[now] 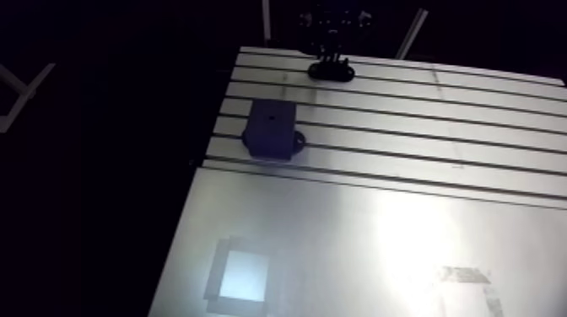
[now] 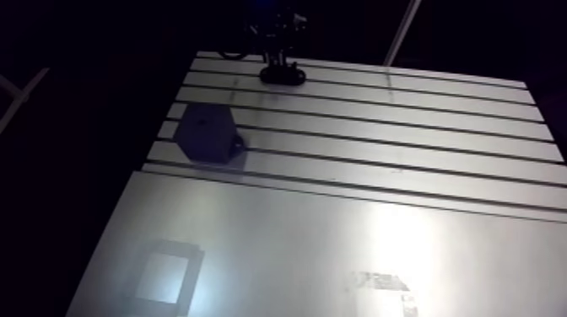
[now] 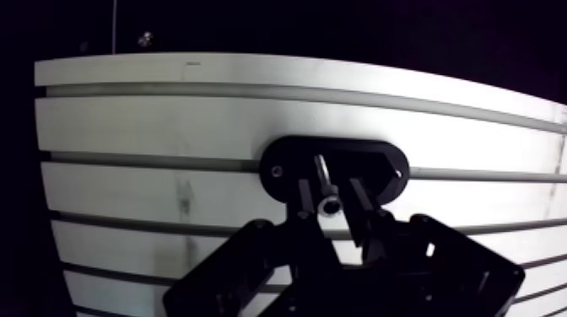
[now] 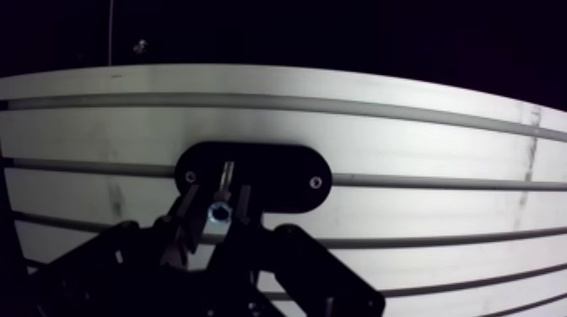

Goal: Pick up the M10 bolt and insert it into the hole until fully seated.

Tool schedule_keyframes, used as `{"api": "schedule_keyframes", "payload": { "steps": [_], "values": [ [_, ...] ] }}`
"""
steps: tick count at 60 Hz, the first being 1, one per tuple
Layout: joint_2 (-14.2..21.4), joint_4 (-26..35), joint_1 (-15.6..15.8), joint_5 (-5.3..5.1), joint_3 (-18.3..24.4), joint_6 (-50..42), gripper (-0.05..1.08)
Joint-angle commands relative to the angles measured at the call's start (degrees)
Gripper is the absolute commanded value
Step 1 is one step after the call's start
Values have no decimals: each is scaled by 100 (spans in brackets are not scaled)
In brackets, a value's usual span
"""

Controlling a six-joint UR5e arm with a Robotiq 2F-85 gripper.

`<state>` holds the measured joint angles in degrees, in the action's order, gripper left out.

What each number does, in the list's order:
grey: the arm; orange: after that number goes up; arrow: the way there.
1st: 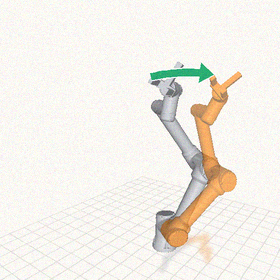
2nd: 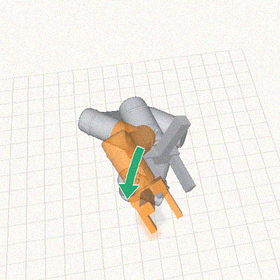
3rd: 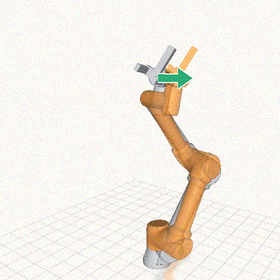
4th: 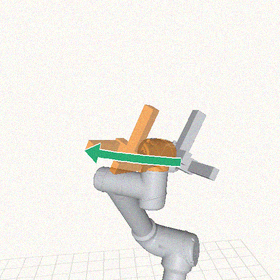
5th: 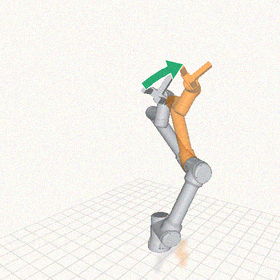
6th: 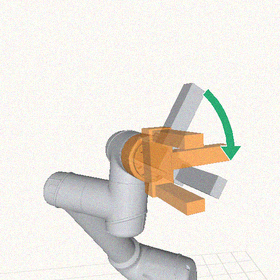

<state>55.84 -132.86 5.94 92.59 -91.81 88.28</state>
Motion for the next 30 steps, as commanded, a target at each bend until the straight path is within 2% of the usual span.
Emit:
{"api": "schedule_keyframes", "payload": {
  "steps": [1,30],
  "values": [
    [0,0,4,-9,10,0,74],
    [84,42,-32,0,36,16,93]
  ]
}}
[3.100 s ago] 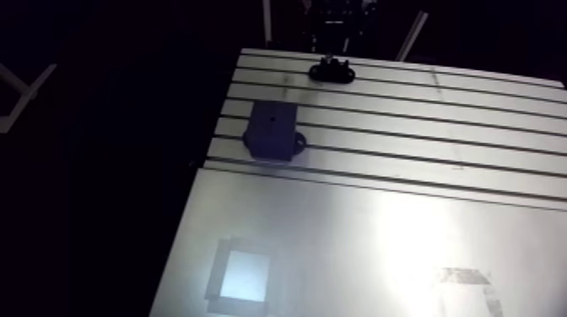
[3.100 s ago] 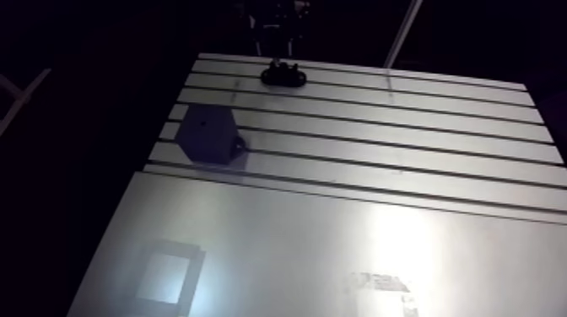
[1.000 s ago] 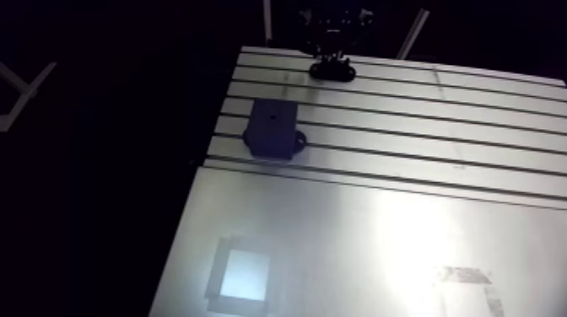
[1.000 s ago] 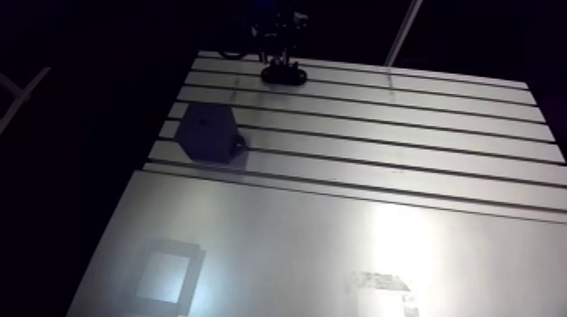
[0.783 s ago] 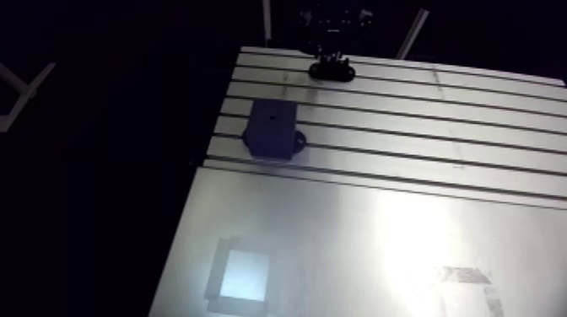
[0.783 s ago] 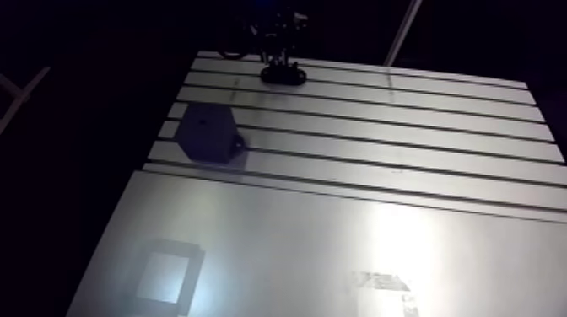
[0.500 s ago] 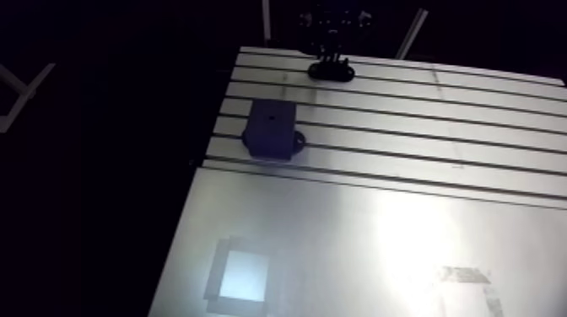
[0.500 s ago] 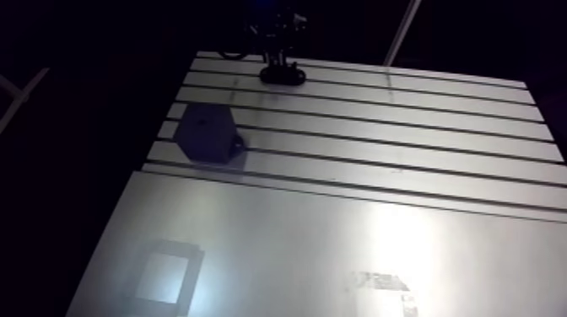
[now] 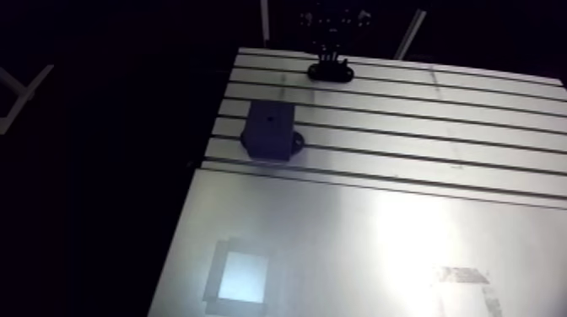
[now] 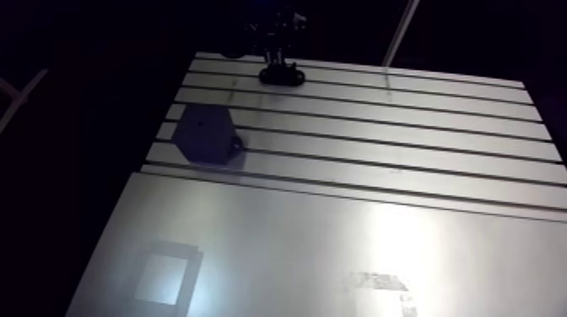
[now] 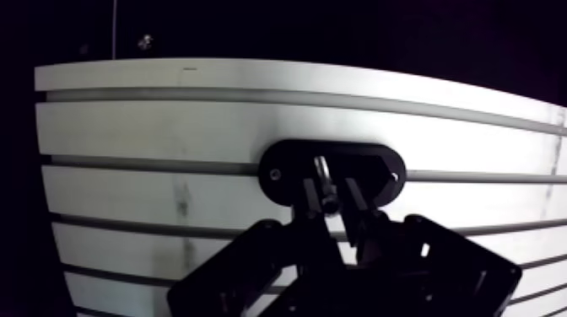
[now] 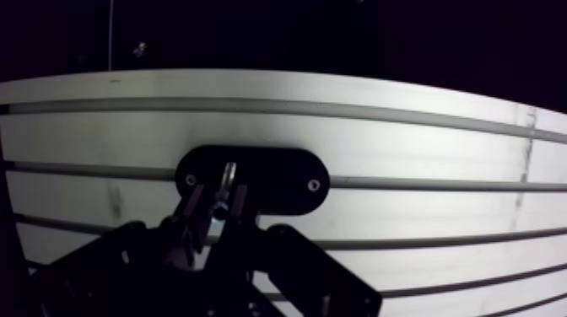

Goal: Pick up the M10 bolt and insert it into the hole until fully seated.

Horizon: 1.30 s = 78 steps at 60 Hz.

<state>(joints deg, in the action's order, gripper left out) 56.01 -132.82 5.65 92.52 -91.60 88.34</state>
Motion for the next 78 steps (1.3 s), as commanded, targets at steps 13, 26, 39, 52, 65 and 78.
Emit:
{"api": "schedule_keyframes", "payload": {
  "steps": [13,26,39,52,65,78],
  "values": [
    [442,111,-11,-128,22,21,99],
    [792,404,-2,-249,259,21,106],
    [974,1857,93,-262,901,31,107],
    [1169,3885,339,-289,1657,30,108],
    [1311,4492,588,-311,1658,128,108],
    [1311,4906,681,-284,1664,232,108]
  ]
}}
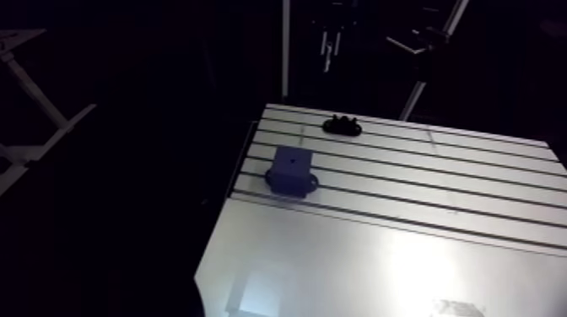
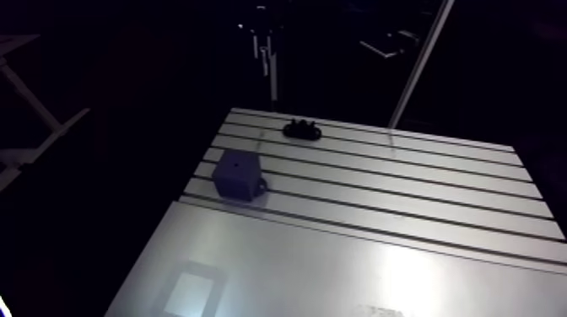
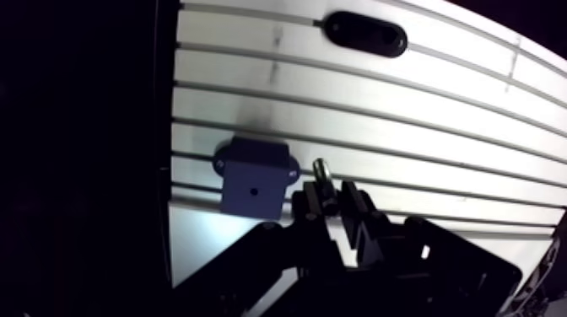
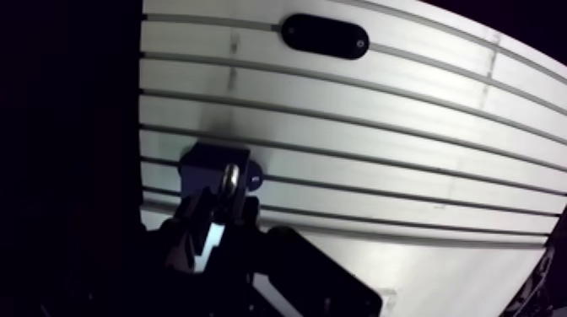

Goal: Pick up the M10 bolt and insert it into the hole until fully seated.

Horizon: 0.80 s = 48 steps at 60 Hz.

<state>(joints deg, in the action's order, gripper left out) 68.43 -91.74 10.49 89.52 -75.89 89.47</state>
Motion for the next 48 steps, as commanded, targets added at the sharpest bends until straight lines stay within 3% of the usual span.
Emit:
{"api": "schedule_keyframes", "payload": {
  "steps": [1,28,37,48],
  "values": [
    [69,802,229,24,66,126,108],
    [408,430,304,52,-679,313,108],
    [413,355,322,163,-804,287,108],
    [444,355,476,201,-936,260,108]
  ]
}}
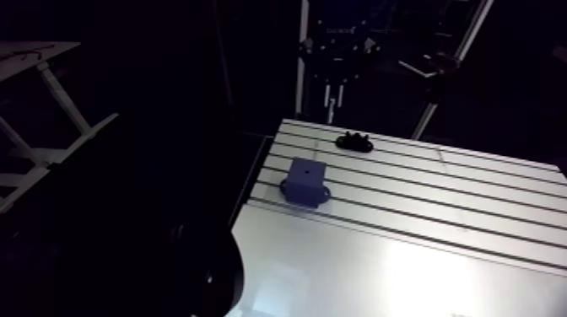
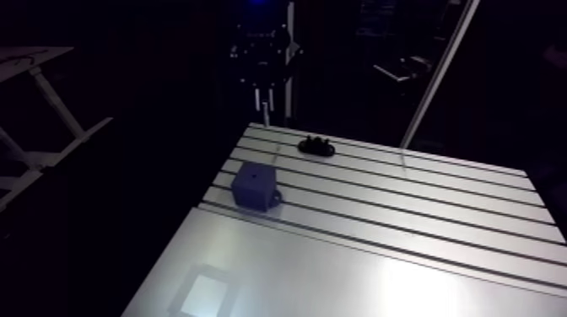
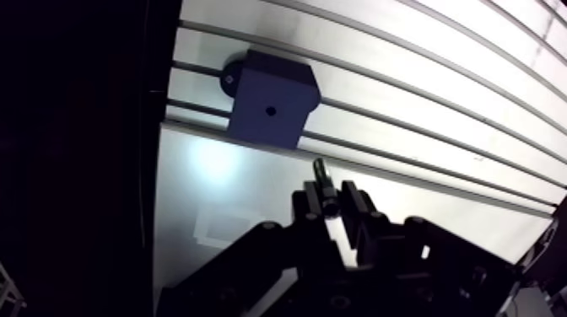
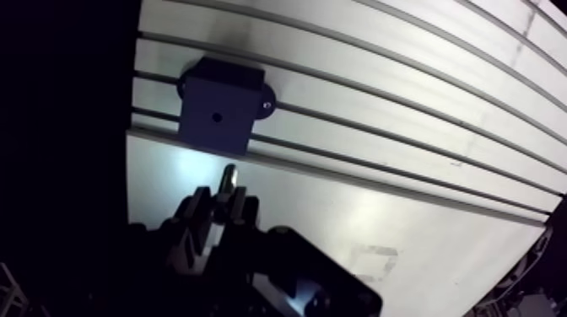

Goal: Pick up the M10 bolt and insert it into the hole until fully seated.

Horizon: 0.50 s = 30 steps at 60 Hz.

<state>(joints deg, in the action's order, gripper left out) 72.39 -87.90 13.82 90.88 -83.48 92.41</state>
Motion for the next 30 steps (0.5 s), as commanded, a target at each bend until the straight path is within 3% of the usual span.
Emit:
{"api": "schedule_keyframes", "payload": {
  "steps": [1,20,30],
  "values": [
    [58,-29,154,66,-203,-42,108],
    [35,-184,235,66,-372,-35,108],
    [-83,-249,244,228,-393,-68,108]
  ]
}}
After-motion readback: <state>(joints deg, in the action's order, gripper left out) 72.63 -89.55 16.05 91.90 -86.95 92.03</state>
